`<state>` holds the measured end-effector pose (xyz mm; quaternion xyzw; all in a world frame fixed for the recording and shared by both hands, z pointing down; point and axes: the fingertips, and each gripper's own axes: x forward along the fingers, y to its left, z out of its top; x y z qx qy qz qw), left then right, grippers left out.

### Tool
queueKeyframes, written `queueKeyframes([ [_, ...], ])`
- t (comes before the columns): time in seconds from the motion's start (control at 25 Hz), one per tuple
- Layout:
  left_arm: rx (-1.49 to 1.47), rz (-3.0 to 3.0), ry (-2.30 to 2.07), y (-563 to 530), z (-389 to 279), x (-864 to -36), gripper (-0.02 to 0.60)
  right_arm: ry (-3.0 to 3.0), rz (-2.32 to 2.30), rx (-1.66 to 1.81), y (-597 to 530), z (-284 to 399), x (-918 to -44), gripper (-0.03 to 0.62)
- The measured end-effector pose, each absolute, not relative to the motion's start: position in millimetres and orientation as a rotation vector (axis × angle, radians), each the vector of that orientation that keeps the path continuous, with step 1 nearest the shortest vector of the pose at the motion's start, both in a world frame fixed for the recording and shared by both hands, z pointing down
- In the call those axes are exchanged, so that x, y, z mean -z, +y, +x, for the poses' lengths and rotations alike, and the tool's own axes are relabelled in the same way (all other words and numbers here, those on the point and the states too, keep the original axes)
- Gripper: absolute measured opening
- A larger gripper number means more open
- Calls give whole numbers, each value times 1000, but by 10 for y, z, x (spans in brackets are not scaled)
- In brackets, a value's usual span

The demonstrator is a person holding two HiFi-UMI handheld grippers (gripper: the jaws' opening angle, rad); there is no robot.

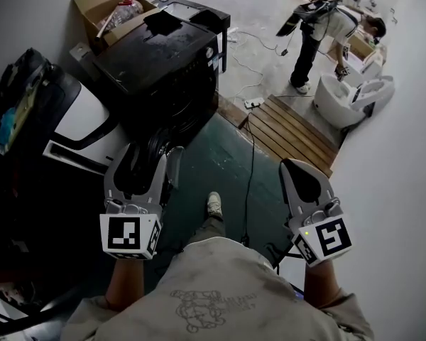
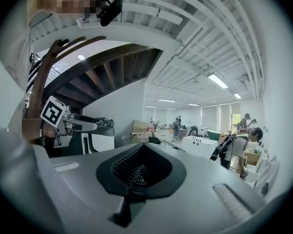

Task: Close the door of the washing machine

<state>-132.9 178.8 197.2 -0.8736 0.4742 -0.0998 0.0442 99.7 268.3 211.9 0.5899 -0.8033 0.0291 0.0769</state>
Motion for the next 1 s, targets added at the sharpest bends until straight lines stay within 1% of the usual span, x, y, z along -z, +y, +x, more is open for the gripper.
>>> queueKeyframes([
  [0.32,471,-2734,1493,704,-1417,-2518,229,-2355,1702,-183,1477,965,-2338,28],
  [0.56,566,-2796,1567,50,-1575,-2945,230,-2316,1583,-284,724,878,-2771,28],
  [0.8,707,-2790,1620,-325,-1765,-3416,233,-2277,1448,-375,190,718,-3313,28],
  [1.0,819,-2810,1667,-401,-1907,-3753,241,-2263,1324,-428,-46,525,-3620,28],
])
